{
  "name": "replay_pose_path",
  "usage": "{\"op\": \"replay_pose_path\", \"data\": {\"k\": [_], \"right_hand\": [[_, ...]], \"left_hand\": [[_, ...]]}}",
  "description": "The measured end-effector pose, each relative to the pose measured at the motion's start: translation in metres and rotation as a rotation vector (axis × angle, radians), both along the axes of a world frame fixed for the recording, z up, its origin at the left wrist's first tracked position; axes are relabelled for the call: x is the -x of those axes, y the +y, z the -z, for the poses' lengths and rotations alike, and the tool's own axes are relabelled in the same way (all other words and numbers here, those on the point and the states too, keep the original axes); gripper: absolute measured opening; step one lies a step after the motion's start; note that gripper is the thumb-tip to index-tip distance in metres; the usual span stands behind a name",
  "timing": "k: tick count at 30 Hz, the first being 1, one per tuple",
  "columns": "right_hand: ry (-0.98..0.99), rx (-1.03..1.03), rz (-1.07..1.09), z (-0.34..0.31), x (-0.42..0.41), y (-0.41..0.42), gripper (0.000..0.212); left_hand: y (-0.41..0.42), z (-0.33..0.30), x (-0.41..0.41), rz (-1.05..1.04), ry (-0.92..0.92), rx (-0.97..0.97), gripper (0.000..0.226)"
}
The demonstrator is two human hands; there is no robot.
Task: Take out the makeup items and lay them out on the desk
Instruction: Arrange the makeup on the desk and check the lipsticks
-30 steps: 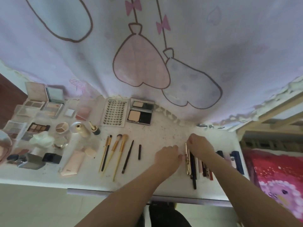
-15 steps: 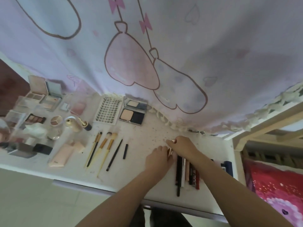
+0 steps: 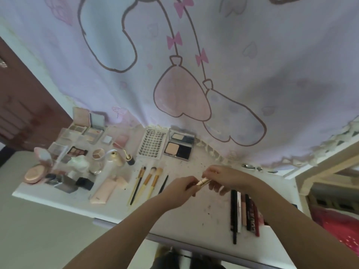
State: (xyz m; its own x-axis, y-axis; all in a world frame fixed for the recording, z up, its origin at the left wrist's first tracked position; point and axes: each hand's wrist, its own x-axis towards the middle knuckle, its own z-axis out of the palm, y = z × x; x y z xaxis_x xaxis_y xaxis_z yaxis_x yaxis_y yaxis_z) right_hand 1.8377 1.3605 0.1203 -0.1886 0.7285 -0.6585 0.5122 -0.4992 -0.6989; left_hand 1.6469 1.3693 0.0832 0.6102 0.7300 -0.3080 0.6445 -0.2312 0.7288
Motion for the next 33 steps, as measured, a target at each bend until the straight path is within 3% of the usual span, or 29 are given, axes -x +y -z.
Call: {"op": "replay_pose_path", "data": {"k": [2, 4, 9, 13, 19, 23, 25, 27, 29, 33], "right_hand": [[-0.162, -0.050, -0.007, -0.006, 0.007, 0.004, 0.049], [-0.201, -0.094, -0.011, -0.008, 0.012, 0.007, 0.048], [0.010, -0.073, 0.018, -0.014, 0.015, 0.003, 0.016], [-0.078, 0.007, 0.037, -0.014, 0.022, -0.003, 0.049], [0.069, -0.106, 0.118, -0.007, 0.025, -0.011, 0.012], [-0.038, -0.074, 0.126, -0.012, 0.031, -0.009, 0.039], [-0.066, -0.098, 0.078, -0.013, 0.030, -0.007, 0.028], [0.028, -0.091, 0.068, -0.014, 0.027, -0.006, 0.012], [0.082, -0.062, 0.093, -0.016, 0.026, -0.005, 0.019], [-0.019, -0.048, 0.066, -0.014, 0.028, -0.003, 0.033]], "left_hand": [[0.006, -0.005, 0.004, 0.017, 0.017, -0.054, 0.017], [0.011, -0.008, 0.009, 0.048, 0.019, -0.063, 0.016], [0.020, -0.012, 0.025, 0.079, 0.020, -0.044, 0.024], [0.022, -0.013, 0.032, 0.118, 0.068, -0.155, 0.022], [0.022, -0.012, 0.038, 0.090, 0.025, -0.111, 0.021], [0.022, -0.012, 0.040, 0.060, 0.004, -0.136, 0.022], [0.023, -0.010, 0.039, 0.067, 0.029, -0.150, 0.023], [0.023, -0.009, 0.040, 0.052, 0.033, -0.143, 0.023], [0.023, -0.009, 0.041, 0.036, 0.013, -0.123, 0.023], [0.021, -0.010, 0.039, 0.057, 0.014, -0.100, 0.022]]}}
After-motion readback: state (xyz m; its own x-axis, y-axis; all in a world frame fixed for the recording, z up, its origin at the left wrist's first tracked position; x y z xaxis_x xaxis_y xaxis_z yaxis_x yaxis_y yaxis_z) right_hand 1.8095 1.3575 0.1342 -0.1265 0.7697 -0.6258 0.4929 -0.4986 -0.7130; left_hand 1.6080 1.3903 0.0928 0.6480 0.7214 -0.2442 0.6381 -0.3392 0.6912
